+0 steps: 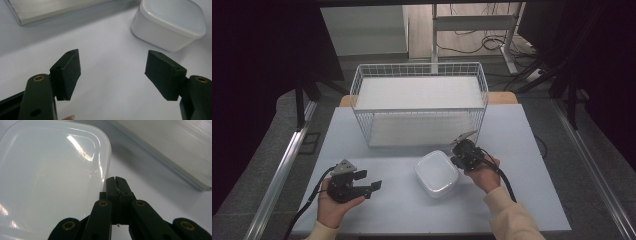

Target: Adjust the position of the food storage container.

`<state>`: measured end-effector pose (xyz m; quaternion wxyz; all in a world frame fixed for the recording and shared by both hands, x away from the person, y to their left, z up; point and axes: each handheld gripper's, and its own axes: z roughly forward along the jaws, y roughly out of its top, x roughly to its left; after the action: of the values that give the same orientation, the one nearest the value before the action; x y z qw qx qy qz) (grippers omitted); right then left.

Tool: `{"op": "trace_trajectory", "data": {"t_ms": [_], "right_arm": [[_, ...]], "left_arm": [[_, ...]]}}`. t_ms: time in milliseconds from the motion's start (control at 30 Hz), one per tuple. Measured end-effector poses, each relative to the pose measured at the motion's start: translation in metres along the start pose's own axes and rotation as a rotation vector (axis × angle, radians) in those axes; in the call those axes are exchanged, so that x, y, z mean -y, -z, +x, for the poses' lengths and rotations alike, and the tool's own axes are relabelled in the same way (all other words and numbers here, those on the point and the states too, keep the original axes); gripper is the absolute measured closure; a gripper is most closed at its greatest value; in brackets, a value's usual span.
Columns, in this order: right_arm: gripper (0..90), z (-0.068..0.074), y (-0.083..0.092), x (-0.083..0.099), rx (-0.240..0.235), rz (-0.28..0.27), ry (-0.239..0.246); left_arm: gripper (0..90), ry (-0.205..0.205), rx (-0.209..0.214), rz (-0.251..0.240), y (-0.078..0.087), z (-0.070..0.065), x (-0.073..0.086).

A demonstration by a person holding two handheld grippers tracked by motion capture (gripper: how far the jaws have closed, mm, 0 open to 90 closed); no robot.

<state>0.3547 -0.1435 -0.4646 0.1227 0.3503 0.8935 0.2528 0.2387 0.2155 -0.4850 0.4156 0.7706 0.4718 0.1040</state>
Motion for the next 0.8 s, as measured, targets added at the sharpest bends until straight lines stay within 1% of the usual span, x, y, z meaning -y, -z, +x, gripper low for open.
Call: {"op": "trace_trajectory", "data": {"t_ms": [100,133,167,267,333,367,400,667,800], "right_arm": [[89.7,0.008,0.002,0.005,-0.025,-0.009,0.006],[89.7,0.008,0.002,0.005,-0.025,-0.009,0.006],[89.7,0.015,0.003,0.008,-0.04,-0.01,0.01],[89.7,0.022,0.004,0.011,-0.058,-0.02,0.024],[89.6,0.027,0.004,0.013,-0.072,-0.021,0.025],[89.6,0.027,0.004,0.013,-0.072,-0.021,0.025],[89.6,0.031,0.005,0.016,-0.085,-0.023,0.027],[89.6,0.046,0.008,0.029,-0.142,-0.044,0.039],[89.6,0.05,0.01,0.037,-0.173,-0.064,0.026]], "left_arm": [[27.9,0.0,0.0,0.002,0.0,0.0,0.0],[27.9,0.0,0.0,0.002,0.0,0.0,0.0],[27.9,-0.002,0.001,0.004,-0.001,0.0,0.0],[27.9,0.0,0.001,0.002,-0.001,-0.001,0.0],[27.9,0.0,0.0,0.002,-0.001,-0.001,0.0],[27.9,0.0,0.0,0.002,-0.001,-0.001,0.0],[27.9,0.0,0.0,0.005,-0.001,-0.001,0.0],[27.9,-0.003,0.003,0.004,-0.001,0.0,0.0],[27.9,-0.004,0.002,0.007,-0.002,-0.001,0.001]]}}
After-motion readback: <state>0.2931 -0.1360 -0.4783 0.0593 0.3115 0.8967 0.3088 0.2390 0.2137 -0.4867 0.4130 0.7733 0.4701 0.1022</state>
